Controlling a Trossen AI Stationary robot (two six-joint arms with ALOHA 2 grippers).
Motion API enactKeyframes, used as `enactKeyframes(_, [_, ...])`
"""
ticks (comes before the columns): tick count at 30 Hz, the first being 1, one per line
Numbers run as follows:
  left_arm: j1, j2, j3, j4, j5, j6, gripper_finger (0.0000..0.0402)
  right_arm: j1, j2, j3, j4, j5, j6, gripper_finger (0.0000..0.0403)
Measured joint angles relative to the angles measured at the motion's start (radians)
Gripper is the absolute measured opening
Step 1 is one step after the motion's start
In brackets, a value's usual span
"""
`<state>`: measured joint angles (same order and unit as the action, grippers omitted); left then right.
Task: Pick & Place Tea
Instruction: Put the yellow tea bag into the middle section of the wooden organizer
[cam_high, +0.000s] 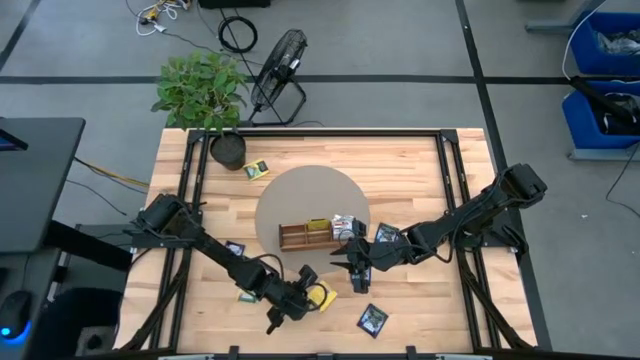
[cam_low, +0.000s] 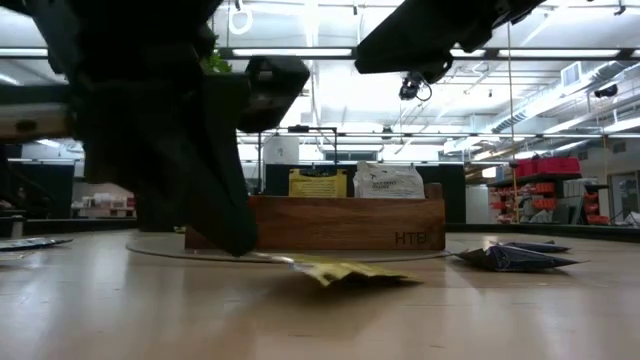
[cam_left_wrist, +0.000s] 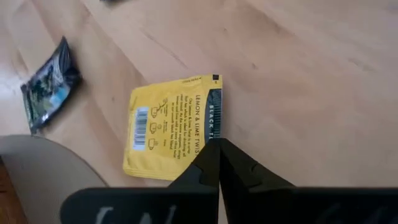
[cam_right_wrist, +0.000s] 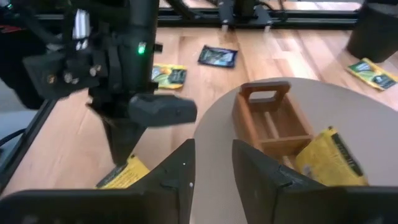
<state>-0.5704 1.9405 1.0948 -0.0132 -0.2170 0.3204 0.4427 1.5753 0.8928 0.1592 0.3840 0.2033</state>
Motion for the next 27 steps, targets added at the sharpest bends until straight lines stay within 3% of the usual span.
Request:
enactKeyframes(4, [-0.001,-0.002,0.031,-0.052,0.005,-0.021,0.0001,0.048,0.0,0.0,-0.01,0.004,0.001,0.0113])
enactKeyframes(14, [0.006,-0.005,0.122,-0.114,-0.003,0.006,0.0001,0.208,0.021,0.0,-0.019,0.185,0.009,0.0113])
enactKeyframes(27, [0.063,-0.006,0.164,-0.174,0.023,-0.009,0.0001,0.228,0.154,0.0,-0.016,0.115,0.164,0.0113])
